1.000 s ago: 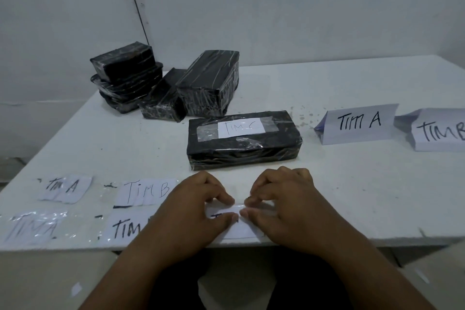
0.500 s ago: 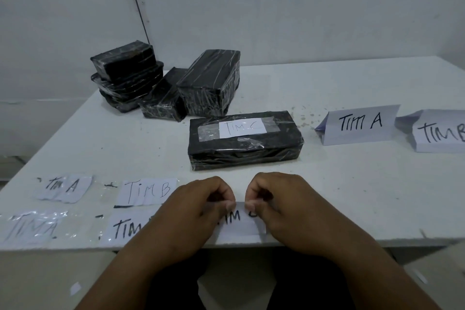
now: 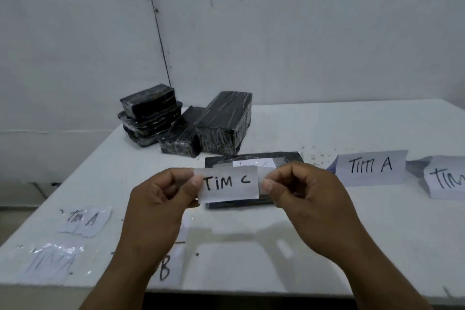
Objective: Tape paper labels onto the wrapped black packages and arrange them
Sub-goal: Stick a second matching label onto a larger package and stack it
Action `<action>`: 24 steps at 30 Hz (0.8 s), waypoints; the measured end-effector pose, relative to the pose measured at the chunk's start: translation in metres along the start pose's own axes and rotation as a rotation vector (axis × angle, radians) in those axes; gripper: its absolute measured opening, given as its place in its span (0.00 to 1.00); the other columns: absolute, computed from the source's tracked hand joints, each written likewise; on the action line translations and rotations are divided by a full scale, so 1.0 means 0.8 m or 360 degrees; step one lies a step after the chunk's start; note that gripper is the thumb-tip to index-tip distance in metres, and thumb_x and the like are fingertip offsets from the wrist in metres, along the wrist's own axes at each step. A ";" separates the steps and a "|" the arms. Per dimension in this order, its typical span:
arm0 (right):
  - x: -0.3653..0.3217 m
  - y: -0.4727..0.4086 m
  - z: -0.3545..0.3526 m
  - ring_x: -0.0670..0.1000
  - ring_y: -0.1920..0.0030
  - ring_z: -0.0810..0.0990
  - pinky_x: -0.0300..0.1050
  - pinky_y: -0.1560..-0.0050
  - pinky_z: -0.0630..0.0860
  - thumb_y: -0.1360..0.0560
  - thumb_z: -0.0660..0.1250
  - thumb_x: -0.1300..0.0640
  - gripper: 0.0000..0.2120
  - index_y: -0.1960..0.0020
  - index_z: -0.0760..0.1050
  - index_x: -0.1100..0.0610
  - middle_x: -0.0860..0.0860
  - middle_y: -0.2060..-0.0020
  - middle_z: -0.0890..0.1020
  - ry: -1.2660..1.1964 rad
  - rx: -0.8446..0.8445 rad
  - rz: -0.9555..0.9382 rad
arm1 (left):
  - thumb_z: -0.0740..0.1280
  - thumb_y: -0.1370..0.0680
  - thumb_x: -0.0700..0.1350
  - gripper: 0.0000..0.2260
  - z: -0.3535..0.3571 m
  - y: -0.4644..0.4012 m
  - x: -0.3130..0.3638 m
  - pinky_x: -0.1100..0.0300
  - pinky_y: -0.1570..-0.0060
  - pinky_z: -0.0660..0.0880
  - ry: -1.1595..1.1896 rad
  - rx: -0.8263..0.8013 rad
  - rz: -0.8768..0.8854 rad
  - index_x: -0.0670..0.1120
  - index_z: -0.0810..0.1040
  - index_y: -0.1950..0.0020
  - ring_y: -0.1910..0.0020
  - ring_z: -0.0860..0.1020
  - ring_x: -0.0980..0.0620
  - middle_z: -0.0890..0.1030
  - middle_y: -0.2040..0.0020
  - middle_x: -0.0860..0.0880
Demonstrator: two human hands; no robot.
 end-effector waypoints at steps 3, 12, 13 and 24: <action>-0.009 -0.017 0.004 0.44 0.62 0.82 0.33 0.61 0.77 0.25 0.74 0.55 0.05 0.59 0.83 0.48 0.43 0.64 0.85 -0.0040 0.0090 -0.0034 | 0.71 0.22 0.46 0.06 -0.005 -0.009 0.003 0.58 0.57 0.83 0.0071 0.0047 -0.0020 0.51 0.88 0.51 0.61 0.85 0.54 0.88 0.58 0.49; -0.029 -0.078 0.034 0.42 0.65 0.81 0.34 0.64 0.77 0.27 0.74 0.44 0.10 0.59 0.80 0.50 0.43 0.65 0.84 -0.0113 0.0157 -0.0023 | 0.76 0.28 0.46 0.10 -0.021 -0.060 0.021 0.58 0.59 0.81 0.0192 0.0346 0.0035 0.49 0.86 0.48 0.62 0.86 0.52 0.88 0.60 0.48; -0.031 -0.087 0.038 0.41 0.67 0.80 0.32 0.65 0.75 0.27 0.75 0.46 0.10 0.60 0.80 0.51 0.43 0.67 0.84 -0.0147 0.0172 -0.0037 | 0.75 0.28 0.48 0.12 -0.021 -0.069 0.021 0.57 0.58 0.81 0.0220 0.0357 0.0037 0.49 0.86 0.45 0.60 0.87 0.51 0.88 0.59 0.48; -0.013 -0.155 0.064 0.48 0.53 0.86 0.45 0.54 0.84 0.24 0.72 0.46 0.10 0.56 0.77 0.52 0.45 0.56 0.86 -0.0475 0.0386 -0.0011 | 0.67 0.18 0.43 0.14 0.016 -0.161 -0.006 0.54 0.45 0.80 0.0371 0.0423 -0.0134 0.54 0.72 0.34 0.45 0.82 0.53 0.83 0.44 0.51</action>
Point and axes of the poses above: each hand's wrist, its own y-axis away from the middle knuckle, its own z-axis out of the palm, x = y × z, the point moved 5 cm from there along -y, towards the middle knuckle
